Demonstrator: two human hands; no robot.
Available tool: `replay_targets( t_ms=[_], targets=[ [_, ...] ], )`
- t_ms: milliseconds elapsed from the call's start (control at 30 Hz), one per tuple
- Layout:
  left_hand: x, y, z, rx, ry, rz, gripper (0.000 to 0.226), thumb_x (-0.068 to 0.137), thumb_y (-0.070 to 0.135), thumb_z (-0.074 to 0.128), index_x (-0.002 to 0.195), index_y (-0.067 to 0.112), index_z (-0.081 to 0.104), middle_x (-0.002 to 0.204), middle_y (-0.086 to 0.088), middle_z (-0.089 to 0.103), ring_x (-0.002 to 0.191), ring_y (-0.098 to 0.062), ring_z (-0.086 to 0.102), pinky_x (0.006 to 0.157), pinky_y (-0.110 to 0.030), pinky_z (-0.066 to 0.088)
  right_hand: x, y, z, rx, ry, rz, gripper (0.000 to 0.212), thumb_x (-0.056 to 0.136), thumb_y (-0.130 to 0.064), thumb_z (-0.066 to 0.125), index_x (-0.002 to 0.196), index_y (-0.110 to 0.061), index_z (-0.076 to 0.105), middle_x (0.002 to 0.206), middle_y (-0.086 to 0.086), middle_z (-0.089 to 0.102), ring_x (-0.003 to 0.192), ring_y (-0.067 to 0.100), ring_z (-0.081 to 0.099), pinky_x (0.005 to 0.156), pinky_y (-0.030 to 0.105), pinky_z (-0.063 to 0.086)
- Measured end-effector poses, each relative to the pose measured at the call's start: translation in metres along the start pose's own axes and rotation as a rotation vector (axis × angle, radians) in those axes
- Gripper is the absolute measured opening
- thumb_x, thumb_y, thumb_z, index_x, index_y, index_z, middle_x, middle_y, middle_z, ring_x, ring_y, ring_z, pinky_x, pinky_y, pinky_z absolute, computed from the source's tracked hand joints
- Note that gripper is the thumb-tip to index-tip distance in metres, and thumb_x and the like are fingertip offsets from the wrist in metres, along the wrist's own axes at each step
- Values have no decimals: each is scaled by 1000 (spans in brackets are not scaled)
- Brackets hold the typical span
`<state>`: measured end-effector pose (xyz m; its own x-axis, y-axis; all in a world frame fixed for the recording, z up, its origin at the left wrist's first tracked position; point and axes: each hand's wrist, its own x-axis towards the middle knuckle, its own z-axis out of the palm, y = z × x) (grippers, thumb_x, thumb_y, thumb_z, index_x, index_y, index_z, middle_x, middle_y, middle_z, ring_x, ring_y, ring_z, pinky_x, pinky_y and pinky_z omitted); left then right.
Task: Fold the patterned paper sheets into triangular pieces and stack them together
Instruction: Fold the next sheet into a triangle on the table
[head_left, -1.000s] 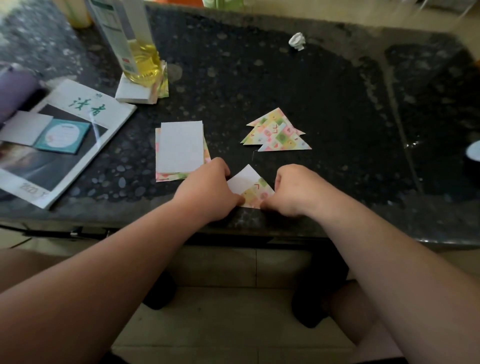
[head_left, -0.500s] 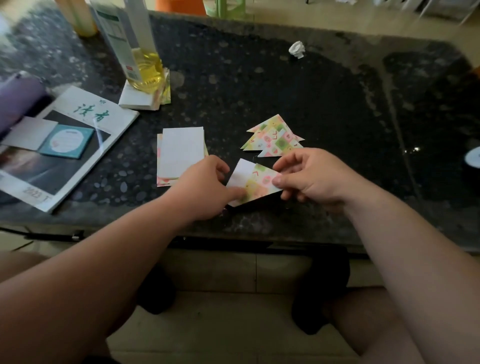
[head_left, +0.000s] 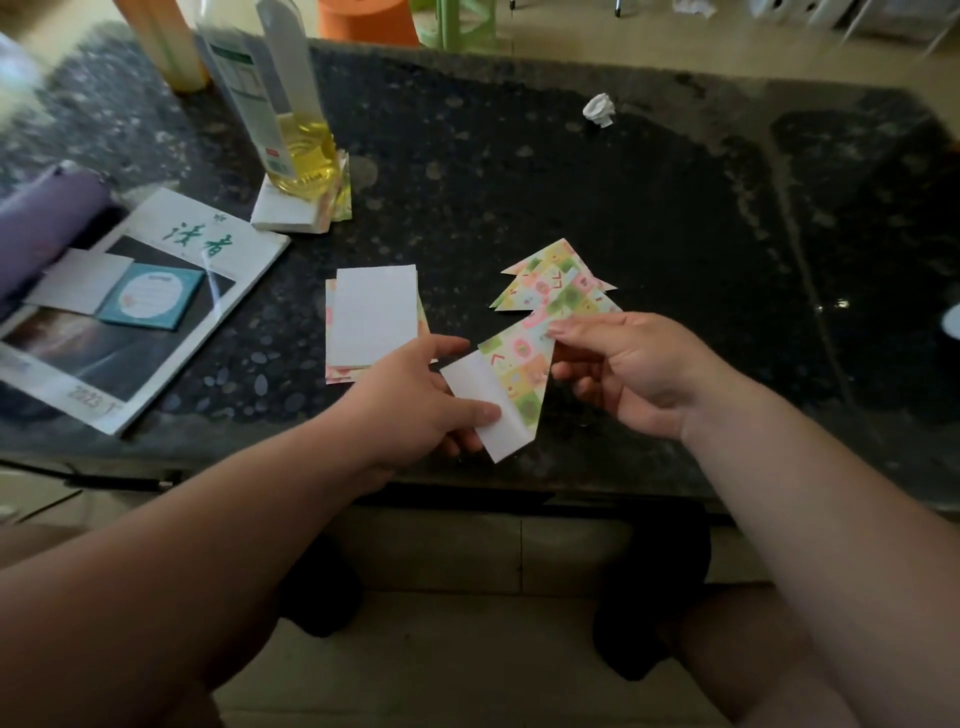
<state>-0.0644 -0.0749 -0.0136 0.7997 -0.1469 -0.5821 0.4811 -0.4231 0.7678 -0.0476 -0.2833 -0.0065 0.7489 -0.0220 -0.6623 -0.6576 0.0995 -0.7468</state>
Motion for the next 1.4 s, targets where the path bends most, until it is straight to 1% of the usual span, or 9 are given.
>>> replay_targets(
  t_ms=[233, 367, 467, 567, 700, 833, 1000, 1200, 1400],
  targets=[
    [2, -12, 18, -207, 71, -51, 82, 89, 10, 78, 155, 26, 34, 80, -7, 77, 72, -22, 76, 61, -30, 57, 3, 21, 13, -282, 126, -60, 38, 81, -11, 86, 109, -23, 62, 92, 8, 76, 61, 13, 67, 48, 25, 46],
    [6, -14, 22, -216, 61, -16, 90, 91, 10, 75, 159, 40, 23, 82, -6, 77, 74, -24, 77, 65, -36, 61, 2, 32, 14, -290, 98, -33, 26, 85, -2, 80, 100, -15, 63, 80, 9, 71, 54, 13, 65, 43, 24, 40],
    [1, -17, 8, 195, 42, 204, 95, 89, 9, 73, 158, 44, 18, 117, 7, 71, 94, -13, 72, 81, -35, 62, 2, 33, 11, -212, 79, 7, 15, 88, 0, 76, 92, -11, 67, 79, 9, 73, 54, 13, 68, 44, 23, 43],
    [1, -26, -2, 832, 122, 572, 82, 83, 17, 77, 151, 40, 37, 158, 9, 28, 140, -15, 34, 115, -39, 35, 2, 31, 6, -152, 71, 63, 10, 89, -2, 76, 97, -8, 72, 83, 12, 77, 57, 13, 70, 45, 21, 49],
    [21, -42, 6, 899, 8, 903, 28, 86, 33, 75, 114, 33, 73, 140, 6, 55, 130, -21, 44, 106, -55, 44, 0, 34, 2, -170, 6, 86, 10, 91, 3, 72, 99, -2, 70, 73, 11, 72, 54, 13, 68, 44, 20, 51],
    [37, -46, 10, 838, 2, 1003, 8, 91, 27, 75, 97, 25, 80, 114, 8, 69, 109, -20, 58, 89, -50, 52, -2, 37, -7, -339, -38, 31, 11, 94, 4, 67, 101, -3, 66, 80, 14, 71, 55, 14, 69, 45, 20, 49],
    [37, -42, 17, 876, -40, 1011, 11, 91, 30, 74, 99, 27, 81, 103, 12, 70, 101, -16, 59, 85, -45, 53, 3, 39, -15, -955, 50, -192, 14, 88, -23, 79, 95, -26, 67, 78, -1, 72, 62, 14, 68, 62, 33, 58],
    [35, -22, 18, 833, -160, 700, 19, 93, 36, 72, 112, 37, 76, 99, 28, 60, 94, 3, 53, 95, -26, 48, 3, 41, -17, -950, 16, -112, 21, 85, -25, 82, 92, -22, 62, 65, 4, 73, 42, 15, 56, 42, 25, 44],
    [36, -10, 12, 794, -183, 489, 18, 86, 37, 80, 89, 49, 68, 92, 27, 63, 85, 11, 58, 67, -4, 40, -1, 36, -13, -941, -48, -10, 22, 87, -15, 79, 98, -14, 61, 63, 5, 74, 33, 13, 47, 36, 20, 36]
  ],
)
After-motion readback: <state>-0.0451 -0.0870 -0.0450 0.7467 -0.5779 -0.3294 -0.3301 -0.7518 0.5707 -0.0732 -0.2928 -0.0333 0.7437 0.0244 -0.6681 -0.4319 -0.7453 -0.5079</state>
